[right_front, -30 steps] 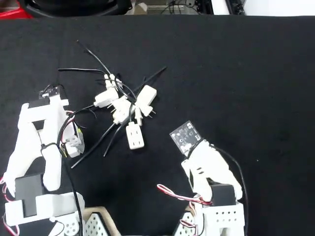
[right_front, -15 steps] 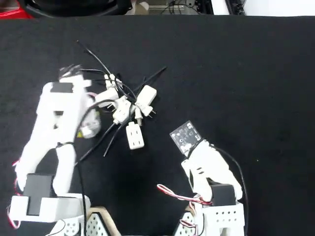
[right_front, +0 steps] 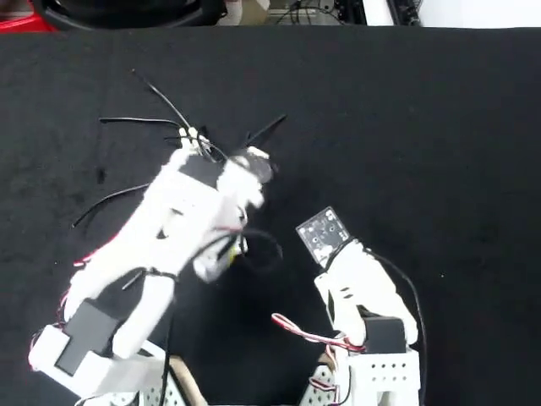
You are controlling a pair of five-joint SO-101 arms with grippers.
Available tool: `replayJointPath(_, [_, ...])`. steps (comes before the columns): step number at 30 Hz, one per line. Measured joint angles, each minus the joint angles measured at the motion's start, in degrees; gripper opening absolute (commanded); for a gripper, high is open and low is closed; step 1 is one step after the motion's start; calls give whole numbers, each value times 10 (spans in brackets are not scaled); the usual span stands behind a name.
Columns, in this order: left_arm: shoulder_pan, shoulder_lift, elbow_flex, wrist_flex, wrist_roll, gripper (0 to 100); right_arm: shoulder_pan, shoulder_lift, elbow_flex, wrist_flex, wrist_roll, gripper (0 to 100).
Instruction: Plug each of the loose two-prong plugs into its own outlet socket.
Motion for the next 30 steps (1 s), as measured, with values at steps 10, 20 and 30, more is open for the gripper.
replayJointPath(10, [78,-3,193,-122,-57,30,2,0,0,0,0,13])
replayJointPath(20, [-15,-4,185,-154,-60,31,2,0,0,0,0,13])
replayJointPath(30, [-121,-1,142,-183,-98,201,2,0,0,0,0,13])
